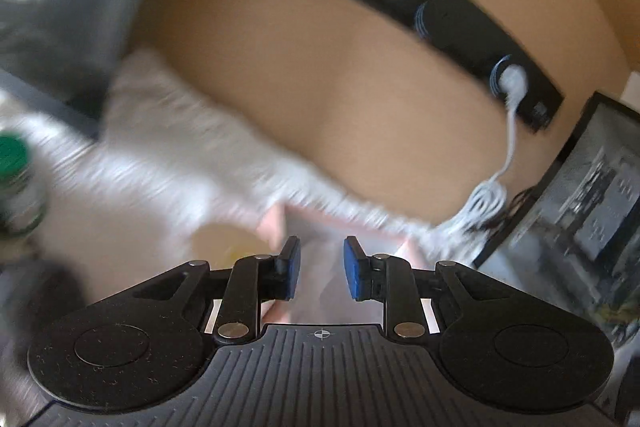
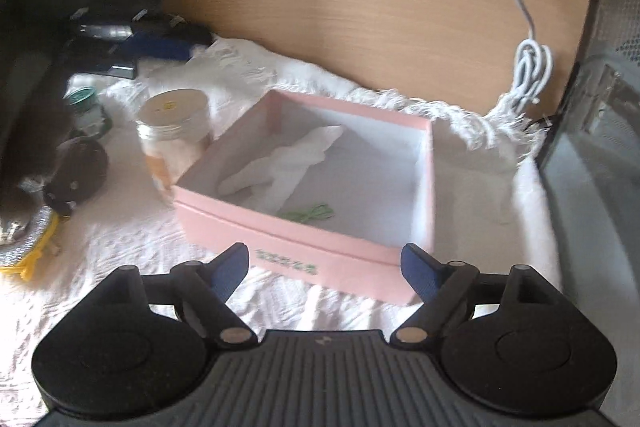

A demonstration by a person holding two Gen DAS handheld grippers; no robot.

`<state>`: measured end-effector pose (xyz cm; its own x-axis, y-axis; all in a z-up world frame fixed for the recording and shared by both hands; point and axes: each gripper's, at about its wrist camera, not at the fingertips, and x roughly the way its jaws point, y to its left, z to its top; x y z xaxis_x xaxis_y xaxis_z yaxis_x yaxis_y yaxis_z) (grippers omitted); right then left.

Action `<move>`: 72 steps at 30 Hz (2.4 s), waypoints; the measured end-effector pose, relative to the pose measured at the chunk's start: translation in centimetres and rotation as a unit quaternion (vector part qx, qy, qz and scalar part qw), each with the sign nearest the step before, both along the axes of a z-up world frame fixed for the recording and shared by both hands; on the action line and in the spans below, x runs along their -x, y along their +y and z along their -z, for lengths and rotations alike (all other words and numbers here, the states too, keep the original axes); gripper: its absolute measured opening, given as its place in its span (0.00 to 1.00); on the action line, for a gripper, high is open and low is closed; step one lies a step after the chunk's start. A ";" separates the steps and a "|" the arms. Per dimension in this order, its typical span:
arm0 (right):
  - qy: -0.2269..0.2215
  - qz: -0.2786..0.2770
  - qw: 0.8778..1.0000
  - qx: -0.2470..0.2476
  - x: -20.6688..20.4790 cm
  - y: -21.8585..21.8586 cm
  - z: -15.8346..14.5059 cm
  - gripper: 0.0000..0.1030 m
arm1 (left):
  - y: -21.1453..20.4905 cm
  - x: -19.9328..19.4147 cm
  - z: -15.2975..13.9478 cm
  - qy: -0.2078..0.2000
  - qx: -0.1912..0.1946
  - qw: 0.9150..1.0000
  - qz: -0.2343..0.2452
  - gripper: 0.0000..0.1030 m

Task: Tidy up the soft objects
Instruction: 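Lower both grippers over the pink box and open them to drop the items, then reach the left gripper to the coral knit sock and grasp it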

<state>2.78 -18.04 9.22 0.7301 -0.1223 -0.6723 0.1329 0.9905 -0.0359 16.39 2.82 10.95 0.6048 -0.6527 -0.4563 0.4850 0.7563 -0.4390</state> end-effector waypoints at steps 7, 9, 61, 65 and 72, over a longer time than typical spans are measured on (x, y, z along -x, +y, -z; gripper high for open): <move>0.031 -0.046 0.998 -0.004 -0.5 2.8 1.7 0.83 | 6.0 4.9 3.7 0.034 -0.065 0.994 -0.082 0.25; 0.042 -0.059 0.997 -0.003 -0.5 3.7 2.3 0.83 | 7.8 6.1 4.7 0.046 -0.078 0.990 -0.111 0.25; 0.131 -0.122 0.984 -0.014 2.1 10.0 5.5 0.99 | 23.3 4.2 10.5 0.145 0.023 0.951 -0.271 0.23; 0.134 -0.122 0.983 -0.032 2.2 9.3 5.8 1.00 | 23.9 4.0 11.2 0.163 0.064 0.947 -0.269 0.23; 0.123 -0.115 0.985 -0.035 2.6 9.4 6.0 1.00 | 23.9 4.1 10.7 0.165 0.069 0.949 -0.259 0.15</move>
<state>0.16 -8.66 3.24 0.5476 0.0811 -0.8328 -0.1003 0.9945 0.0309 12.25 26.72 0.27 0.6994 -0.3739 -0.6092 -0.1180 0.7802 -0.6143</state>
